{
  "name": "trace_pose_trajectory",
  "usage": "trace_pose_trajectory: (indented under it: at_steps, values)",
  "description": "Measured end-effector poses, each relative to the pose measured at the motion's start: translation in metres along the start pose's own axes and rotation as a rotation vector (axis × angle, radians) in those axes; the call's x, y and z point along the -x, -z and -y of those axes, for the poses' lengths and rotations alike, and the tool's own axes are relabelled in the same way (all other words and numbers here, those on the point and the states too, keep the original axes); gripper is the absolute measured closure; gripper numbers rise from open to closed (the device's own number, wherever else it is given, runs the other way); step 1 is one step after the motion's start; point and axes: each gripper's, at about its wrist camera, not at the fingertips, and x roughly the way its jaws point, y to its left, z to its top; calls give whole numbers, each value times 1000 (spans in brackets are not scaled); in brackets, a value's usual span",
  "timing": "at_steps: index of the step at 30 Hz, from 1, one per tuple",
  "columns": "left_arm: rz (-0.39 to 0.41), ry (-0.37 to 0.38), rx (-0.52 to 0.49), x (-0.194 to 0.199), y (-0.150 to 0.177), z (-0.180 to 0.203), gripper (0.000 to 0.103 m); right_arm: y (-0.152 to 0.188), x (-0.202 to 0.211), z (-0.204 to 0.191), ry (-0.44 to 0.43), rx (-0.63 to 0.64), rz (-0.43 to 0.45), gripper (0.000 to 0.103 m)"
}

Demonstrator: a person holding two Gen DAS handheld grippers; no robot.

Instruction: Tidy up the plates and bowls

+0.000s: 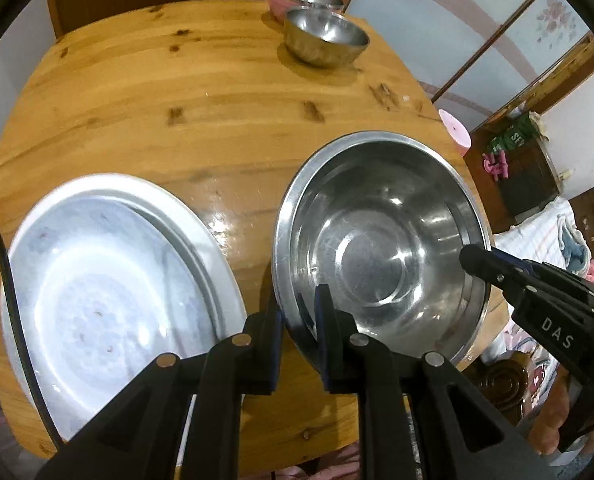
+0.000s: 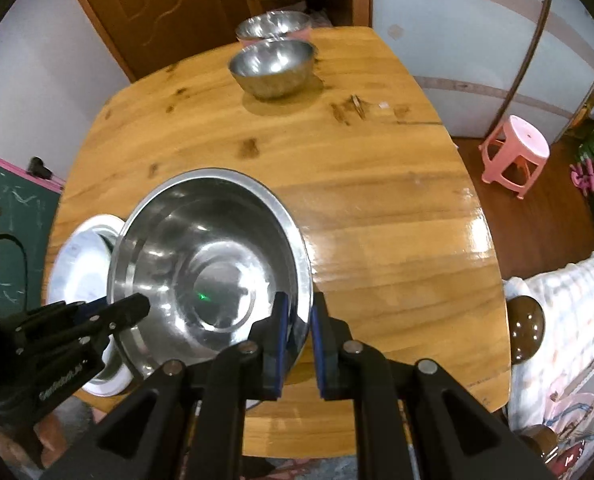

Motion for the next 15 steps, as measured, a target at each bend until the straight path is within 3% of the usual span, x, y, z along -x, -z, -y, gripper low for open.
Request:
trace_pose_trajectory:
  at_steps: [15]
  values:
    - [19, -37, -38, -24, -1, 7, 89, 2, -30, 14, -3, -44, -22, 92]
